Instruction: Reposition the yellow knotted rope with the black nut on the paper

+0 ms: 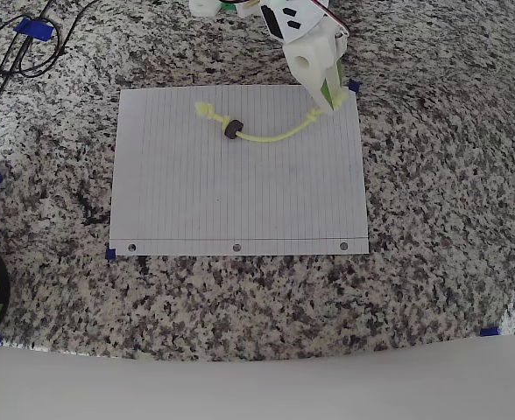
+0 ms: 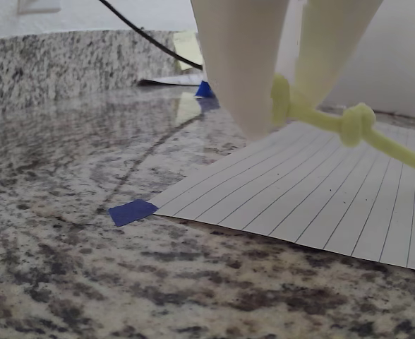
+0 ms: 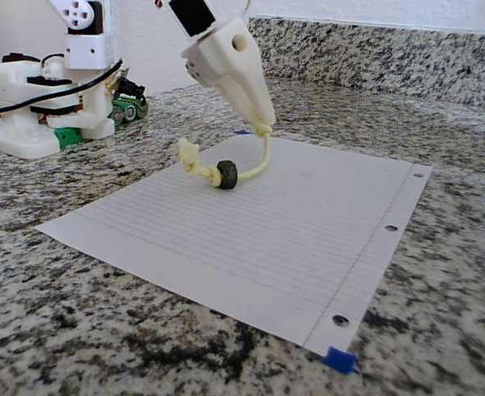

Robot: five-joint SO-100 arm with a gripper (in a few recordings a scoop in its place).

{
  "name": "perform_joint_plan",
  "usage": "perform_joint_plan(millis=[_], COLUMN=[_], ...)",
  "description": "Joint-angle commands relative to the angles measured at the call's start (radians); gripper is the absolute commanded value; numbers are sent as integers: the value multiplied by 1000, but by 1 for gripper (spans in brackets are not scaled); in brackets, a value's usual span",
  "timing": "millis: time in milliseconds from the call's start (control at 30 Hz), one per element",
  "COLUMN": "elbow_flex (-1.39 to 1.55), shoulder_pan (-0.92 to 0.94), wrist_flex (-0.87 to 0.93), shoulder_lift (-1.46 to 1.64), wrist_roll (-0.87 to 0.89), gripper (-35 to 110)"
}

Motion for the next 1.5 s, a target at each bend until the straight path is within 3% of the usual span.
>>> perform_joint_plan(millis=[0,167,600,800,933,1367,1467], elbow_flex=[-11,-17,-15,-20,-109,-178,-176], shoulder_pan=[-9,-2,41,156,222,422,476], wrist_flex=[-17,2,77,106,249,531,520], shoulder_lift=[49,95,210,189,100,66,54], wrist_roll=[-101,-253,-499,-730,-853,-1103,-1200], gripper=[31,44,45,11,0,0,0])
